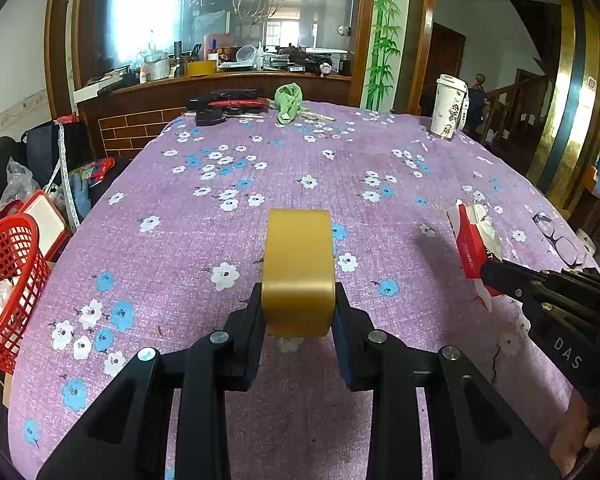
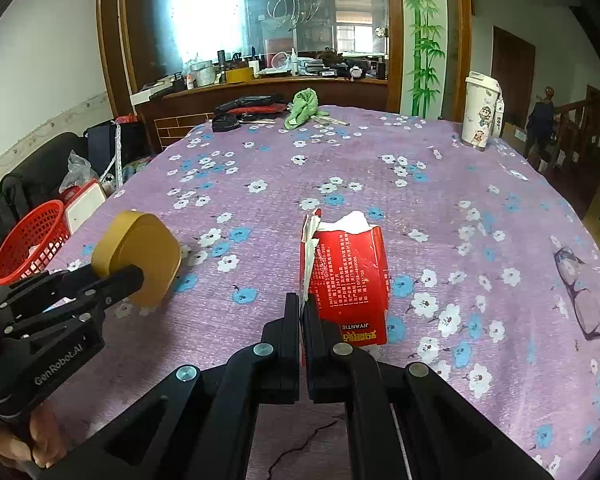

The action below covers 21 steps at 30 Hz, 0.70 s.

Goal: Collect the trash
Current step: 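Lift the gold tin and red box up from the table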

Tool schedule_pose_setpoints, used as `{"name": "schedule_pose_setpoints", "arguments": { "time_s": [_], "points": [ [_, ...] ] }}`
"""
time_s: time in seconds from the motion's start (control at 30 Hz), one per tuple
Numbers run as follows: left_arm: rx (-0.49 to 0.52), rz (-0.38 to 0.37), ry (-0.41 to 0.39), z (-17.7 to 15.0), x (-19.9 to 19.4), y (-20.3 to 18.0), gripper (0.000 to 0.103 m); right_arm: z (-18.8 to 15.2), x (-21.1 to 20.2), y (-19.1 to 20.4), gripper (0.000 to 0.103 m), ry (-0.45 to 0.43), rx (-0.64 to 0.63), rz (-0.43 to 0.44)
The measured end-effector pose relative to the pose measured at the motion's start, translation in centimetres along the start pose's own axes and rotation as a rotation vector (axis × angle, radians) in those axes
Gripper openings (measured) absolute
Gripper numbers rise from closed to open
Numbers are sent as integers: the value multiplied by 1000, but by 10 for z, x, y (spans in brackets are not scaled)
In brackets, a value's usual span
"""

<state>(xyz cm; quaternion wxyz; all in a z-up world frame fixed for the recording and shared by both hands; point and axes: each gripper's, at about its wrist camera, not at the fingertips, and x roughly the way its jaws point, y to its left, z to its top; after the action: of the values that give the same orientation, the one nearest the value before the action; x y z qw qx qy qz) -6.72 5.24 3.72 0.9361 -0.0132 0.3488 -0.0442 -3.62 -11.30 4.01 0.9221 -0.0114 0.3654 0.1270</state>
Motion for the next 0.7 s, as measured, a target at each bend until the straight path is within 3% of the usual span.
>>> {"name": "schedule_pose_setpoints", "arguments": {
  "time_s": [0.7],
  "points": [
    [10, 28, -15, -2, -9, -1, 29, -2, -15, 5, 2, -15, -43, -27]
  ]
}}
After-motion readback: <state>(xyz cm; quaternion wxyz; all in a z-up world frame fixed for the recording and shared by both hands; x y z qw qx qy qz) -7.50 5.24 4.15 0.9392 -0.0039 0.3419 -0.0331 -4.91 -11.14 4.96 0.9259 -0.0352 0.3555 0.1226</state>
